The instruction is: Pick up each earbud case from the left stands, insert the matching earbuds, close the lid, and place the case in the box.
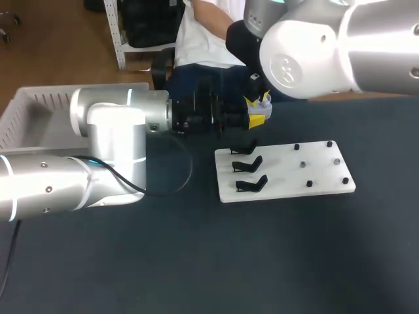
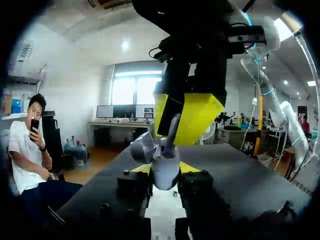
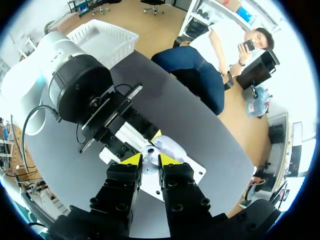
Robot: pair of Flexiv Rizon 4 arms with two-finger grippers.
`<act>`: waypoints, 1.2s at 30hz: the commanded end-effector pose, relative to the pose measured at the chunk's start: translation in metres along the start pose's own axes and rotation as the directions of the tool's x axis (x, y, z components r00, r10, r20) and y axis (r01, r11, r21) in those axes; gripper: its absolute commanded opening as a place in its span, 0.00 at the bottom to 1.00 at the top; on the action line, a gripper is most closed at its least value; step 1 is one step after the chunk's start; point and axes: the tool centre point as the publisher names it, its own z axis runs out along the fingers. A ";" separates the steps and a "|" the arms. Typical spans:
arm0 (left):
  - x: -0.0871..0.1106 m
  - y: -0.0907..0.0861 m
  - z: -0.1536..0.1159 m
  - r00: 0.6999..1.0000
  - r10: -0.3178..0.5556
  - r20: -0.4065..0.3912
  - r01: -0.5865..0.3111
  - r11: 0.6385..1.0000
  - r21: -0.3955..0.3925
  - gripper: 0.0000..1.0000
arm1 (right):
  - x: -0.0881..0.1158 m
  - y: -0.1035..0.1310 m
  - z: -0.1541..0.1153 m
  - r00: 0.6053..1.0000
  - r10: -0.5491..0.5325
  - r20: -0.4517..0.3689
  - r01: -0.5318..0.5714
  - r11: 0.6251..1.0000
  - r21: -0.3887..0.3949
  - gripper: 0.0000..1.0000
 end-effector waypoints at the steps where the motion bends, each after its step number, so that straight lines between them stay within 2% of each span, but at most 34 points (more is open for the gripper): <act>1: 0.001 -0.002 0.000 1.000 0.004 0.005 -0.004 1.000 -0.006 0.00 | -0.003 -0.001 0.002 1.000 -0.001 -0.004 0.001 1.000 -0.001 0.00; 36: 0.001 -0.002 0.000 1.000 0.004 0.005 -0.004 1.000 -0.006 0.00 | -0.006 -0.002 0.015 0.999 -0.025 -0.040 0.025 1.000 -0.006 0.00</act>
